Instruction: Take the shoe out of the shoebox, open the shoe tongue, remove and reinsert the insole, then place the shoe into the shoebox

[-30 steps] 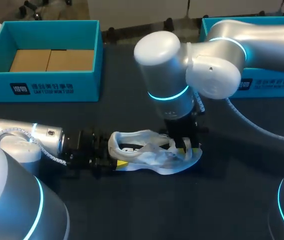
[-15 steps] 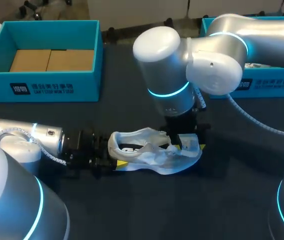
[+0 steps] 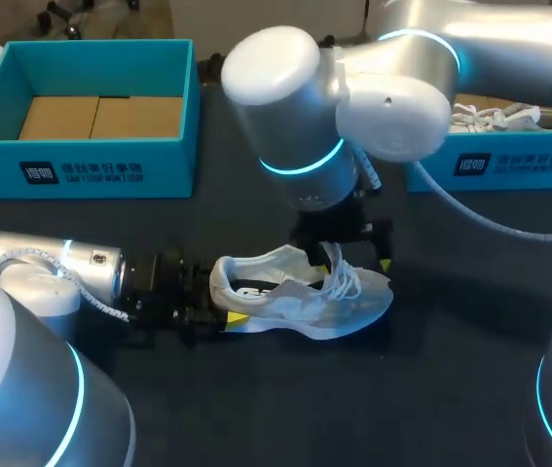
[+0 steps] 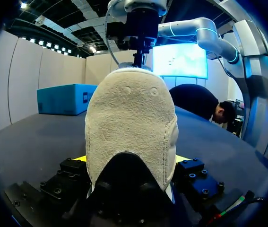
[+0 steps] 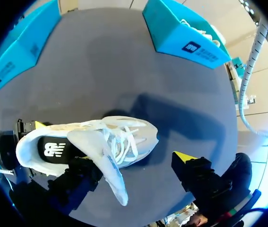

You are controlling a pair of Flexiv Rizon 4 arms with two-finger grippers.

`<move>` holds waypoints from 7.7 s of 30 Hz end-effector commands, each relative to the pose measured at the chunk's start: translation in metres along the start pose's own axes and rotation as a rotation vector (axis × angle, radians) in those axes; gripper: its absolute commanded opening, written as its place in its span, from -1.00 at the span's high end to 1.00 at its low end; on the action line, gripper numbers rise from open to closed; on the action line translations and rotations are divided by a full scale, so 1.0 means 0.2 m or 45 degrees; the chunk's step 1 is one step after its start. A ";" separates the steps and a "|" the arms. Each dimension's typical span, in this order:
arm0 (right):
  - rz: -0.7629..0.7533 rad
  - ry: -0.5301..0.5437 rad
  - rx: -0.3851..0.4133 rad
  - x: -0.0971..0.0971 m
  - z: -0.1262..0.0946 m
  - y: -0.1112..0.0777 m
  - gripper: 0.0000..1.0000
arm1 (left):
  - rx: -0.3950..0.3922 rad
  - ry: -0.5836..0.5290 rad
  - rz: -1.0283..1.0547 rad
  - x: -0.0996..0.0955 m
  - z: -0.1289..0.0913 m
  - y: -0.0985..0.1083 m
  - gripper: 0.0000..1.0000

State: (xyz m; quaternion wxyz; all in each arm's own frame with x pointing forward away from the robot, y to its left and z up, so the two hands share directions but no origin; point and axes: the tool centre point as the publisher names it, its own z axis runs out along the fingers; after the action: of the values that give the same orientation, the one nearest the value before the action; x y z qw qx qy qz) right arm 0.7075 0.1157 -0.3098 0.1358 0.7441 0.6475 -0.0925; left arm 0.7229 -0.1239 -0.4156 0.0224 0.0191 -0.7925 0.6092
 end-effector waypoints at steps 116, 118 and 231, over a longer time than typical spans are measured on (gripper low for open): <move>-1.974 0.460 -0.255 0.55 -0.10 0.06 1.00 | 0.000 -0.002 0.000 0.00 0.00 0.00 1.00; -2.027 0.455 -0.238 0.57 -0.08 0.08 1.00 | 0.000 -0.002 0.000 0.00 0.00 0.00 1.00; -2.006 0.423 -0.115 0.45 0.17 -0.04 1.00 | 0.000 -0.002 0.000 0.00 0.00 0.00 1.00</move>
State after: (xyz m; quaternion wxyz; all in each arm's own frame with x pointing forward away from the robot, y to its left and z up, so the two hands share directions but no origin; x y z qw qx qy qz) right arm 0.7141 0.1986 -0.3796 -0.0418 0.0680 0.9965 -0.0259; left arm 0.7210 -0.1255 -0.4156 0.0221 0.0189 -0.7923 0.6095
